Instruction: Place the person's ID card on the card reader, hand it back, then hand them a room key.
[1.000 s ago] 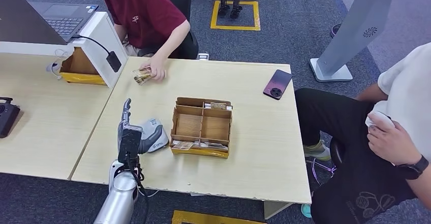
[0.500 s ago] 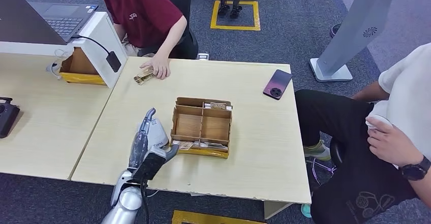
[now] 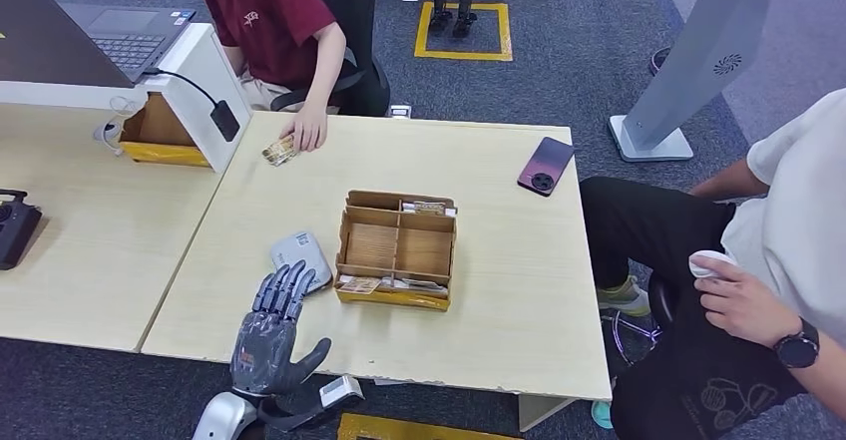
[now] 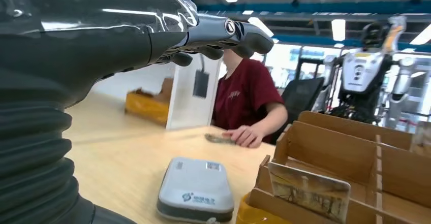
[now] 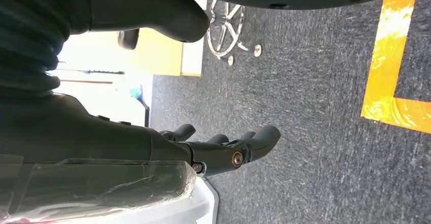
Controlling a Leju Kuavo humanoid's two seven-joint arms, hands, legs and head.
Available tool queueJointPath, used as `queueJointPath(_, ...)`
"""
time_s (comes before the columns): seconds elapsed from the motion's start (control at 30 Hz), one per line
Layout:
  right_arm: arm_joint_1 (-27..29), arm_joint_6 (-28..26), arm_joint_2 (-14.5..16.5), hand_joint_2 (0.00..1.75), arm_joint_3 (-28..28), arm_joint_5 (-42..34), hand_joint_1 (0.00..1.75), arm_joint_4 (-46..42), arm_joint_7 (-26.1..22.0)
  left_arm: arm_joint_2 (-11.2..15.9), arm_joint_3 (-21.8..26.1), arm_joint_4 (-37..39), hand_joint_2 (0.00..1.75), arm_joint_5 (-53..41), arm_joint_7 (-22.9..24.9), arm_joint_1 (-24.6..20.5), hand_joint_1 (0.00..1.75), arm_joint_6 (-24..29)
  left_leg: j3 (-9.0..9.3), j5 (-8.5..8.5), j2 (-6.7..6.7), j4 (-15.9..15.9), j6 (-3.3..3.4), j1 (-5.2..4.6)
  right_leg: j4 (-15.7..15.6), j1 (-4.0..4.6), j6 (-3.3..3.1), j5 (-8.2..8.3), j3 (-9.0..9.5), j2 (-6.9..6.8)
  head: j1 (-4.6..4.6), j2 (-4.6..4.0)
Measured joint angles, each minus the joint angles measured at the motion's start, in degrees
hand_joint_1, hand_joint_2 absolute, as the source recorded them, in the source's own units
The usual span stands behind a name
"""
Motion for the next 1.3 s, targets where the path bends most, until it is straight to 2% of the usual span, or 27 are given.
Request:
queueJointPath(0.2,-0.1,0.4,-0.2,1.75,-0.2,0.5,0.0,0.0,-0.3,0.7,0.3,-0.9,1.75,-5.2,1.4,0.2,0.0,0.0,0.0,0.0,0.0,0.0,0.01,-0.04,0.0,-0.01,0.0,0.0,0.01,0.0,0.01,0.0)
queueJointPath(0.37,-0.3,0.8,-0.2,1.75,-1.0,-0.7,0.0,0.0,-1.8,1.9,0.5,-2.2,1.75,-10.0,7.7,0.4,0.0,0.1,0.0,-0.01,-0.01,0.0,0.01,-0.04,0.0,-0.01,0.0,0.0,-0.01,0.0,-0.01,0.0)
queueJointPath(0.43,-0.3,1.0,-0.2,1.75,-1.5,-0.5,0.0,0.0,-2.3,2.1,0.6,-2.2,1.75,-10.3,8.8,0.4,0.0,0.2,0.0,-0.01,-0.01,0.0,0.01,-0.04,0.0,-0.01,0.0,0.0,-0.01,0.0,-0.01,0.0)
queueJointPath(0.6,-0.4,1.6,-0.2,1.75,-1.6,0.9,0.0,0.0,-3.0,1.8,1.3,-1.8,1.75,-9.4,6.5,0.0,0.0,0.2,0.01,-0.01,-0.01,0.0,0.01,-0.04,0.0,-0.01,0.0,0.0,-0.01,0.0,0.0,0.0)
queueJointPath(0.77,-0.8,2.3,-0.3,1.75,-2.1,0.2,0.0,-0.1,-3.5,-2.0,1.7,0.7,1.75,-7.1,-2.0,-2.2,0.0,0.2,0.0,0.01,-0.07,0.0,0.02,-0.05,0.0,-0.02,0.01,0.01,0.03,-0.04,0.01,0.0)
queueJointPath(0.93,-1.4,3.3,-0.8,1.75,-3.1,-0.8,0.0,-0.2,-4.3,-6.4,1.6,6.2,1.75,-6.5,-3.9,-6.9,0.0,0.2,0.02,0.01,-0.06,0.0,0.03,-0.09,0.0,-0.06,0.06,0.05,0.03,-0.04,0.0,0.0)
queueJointPath(1.13,-2.2,4.7,-1.7,1.75,-4.4,-2.0,0.0,-0.3,-5.1,-9.3,1.4,12.3,1.75,-3.1,-7.5,-11.0,0.0,0.2,0.05,0.01,-0.05,0.1,0.03,-0.1,0.0,-0.07,0.07,0.06,0.03,-0.03,0.0,0.0)
queueJointPath(1.3,-2.5,4.9,-2.4,1.75,-5.1,-1.6,0.0,-0.3,-5.1,-11.8,1.1,16.5,1.75,-1.3,-9.9,-12.4,0.0,0.2,0.02,0.0,-0.06,0.1,0.03,-0.09,0.0,-0.06,0.07,0.05,0.0,-0.02,-0.01,0.0)
